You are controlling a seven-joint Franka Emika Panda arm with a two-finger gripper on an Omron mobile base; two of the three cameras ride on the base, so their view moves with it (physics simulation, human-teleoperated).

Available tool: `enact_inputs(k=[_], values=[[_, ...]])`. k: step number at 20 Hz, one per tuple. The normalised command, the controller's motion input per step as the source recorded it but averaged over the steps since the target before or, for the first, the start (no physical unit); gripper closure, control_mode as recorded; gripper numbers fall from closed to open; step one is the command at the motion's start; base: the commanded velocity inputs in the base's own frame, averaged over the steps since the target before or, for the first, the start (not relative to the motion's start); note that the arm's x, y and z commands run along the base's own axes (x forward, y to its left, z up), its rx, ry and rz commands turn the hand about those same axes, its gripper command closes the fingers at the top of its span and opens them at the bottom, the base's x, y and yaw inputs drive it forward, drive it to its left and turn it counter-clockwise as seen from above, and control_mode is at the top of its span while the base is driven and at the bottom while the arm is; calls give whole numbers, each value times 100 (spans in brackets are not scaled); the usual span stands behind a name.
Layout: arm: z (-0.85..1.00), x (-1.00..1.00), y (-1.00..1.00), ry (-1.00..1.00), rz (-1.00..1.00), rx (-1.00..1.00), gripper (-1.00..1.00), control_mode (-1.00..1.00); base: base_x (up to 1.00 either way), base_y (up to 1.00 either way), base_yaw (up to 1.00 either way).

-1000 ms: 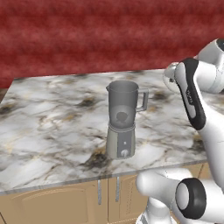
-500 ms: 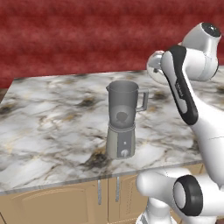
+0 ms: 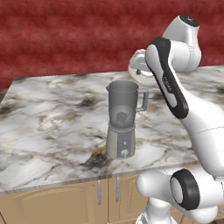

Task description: Open the blender lid, put the tangerine in the blender, close the lid, and start the blender.

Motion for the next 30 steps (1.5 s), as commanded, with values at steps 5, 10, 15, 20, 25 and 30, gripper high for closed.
enact_inputs(k=[5, 10, 15, 20, 25, 30], values=[[-9, 0, 43, 13, 10, -2, 100, -100, 0, 0, 0], [-20, 0, 27, 15, 6, -5, 100, -100, 0, 0, 0], [-16, 0, 12, 9, 3, -6, 100, -100, 0, 0, 0], [-1, 2, 15, 2, 1, -9, 100, -100, 0, 0, 0], [0, 9, 11, 0, 0, -11, 100, -100, 0, 0, 0], [0, 7, 3, 0, 0, -10, 100, -100, 0, 0, 0]])
